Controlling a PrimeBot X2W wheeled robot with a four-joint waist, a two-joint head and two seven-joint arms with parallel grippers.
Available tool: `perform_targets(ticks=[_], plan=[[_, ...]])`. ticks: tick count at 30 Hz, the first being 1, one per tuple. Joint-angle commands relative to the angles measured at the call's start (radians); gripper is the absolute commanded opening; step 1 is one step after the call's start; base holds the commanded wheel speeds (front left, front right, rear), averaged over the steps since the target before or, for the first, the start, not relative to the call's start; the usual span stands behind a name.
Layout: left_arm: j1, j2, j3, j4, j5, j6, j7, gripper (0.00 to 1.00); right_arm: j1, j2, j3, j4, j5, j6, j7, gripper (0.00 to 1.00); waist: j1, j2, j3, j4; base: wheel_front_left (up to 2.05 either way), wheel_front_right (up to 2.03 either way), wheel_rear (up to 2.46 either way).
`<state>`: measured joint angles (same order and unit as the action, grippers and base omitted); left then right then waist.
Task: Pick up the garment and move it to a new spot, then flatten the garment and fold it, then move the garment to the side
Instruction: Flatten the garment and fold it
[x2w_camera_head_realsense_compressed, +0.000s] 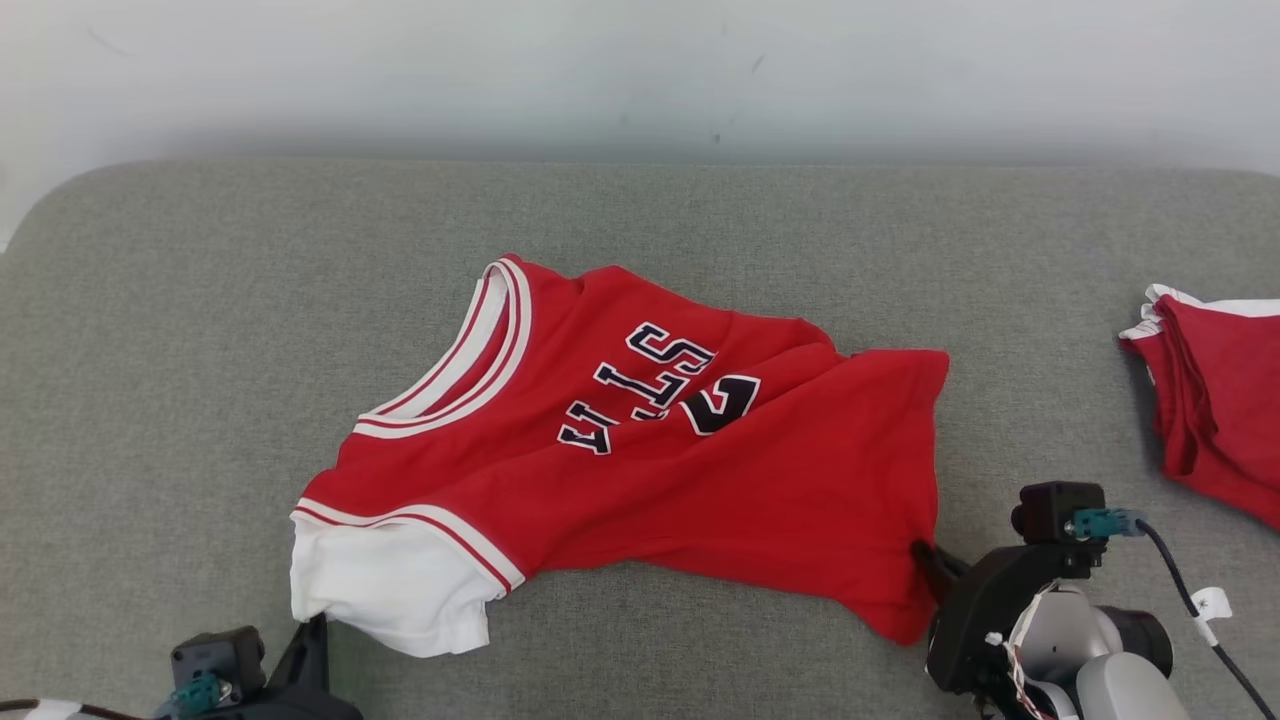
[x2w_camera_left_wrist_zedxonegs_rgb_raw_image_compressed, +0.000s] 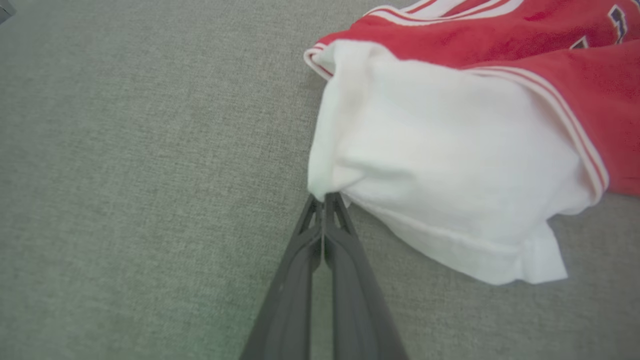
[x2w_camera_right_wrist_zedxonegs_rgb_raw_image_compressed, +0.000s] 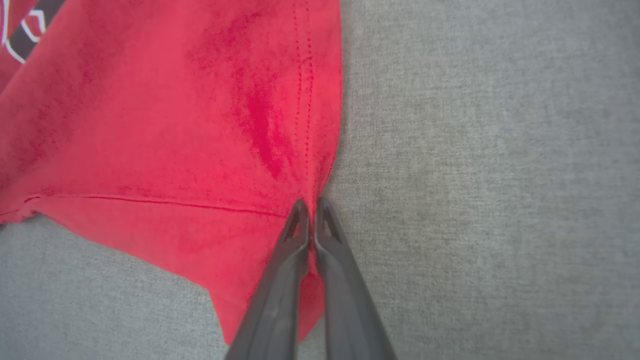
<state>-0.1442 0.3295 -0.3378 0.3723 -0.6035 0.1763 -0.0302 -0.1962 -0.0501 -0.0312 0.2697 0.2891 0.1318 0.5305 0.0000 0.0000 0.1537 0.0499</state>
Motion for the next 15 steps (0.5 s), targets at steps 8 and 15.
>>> perform_targets(ticks=[8,15], plan=[[-0.004,-0.031,0.071,-0.114,-0.091,-0.031,-0.068,0.0,0.012,-0.001,-0.023,-0.14,-0.008,-0.002,-0.043,0.0,0.0,0.0,-0.009,-0.013,0.0,0.0,0.0],[0.019,-0.066,0.142,-0.325,-0.196,-0.064,-0.112,0.0,0.006,0.0,-0.06,-0.295,0.064,-0.002,-0.077,0.0,0.0,0.0,-0.015,-0.018,0.0,0.0,0.0]])
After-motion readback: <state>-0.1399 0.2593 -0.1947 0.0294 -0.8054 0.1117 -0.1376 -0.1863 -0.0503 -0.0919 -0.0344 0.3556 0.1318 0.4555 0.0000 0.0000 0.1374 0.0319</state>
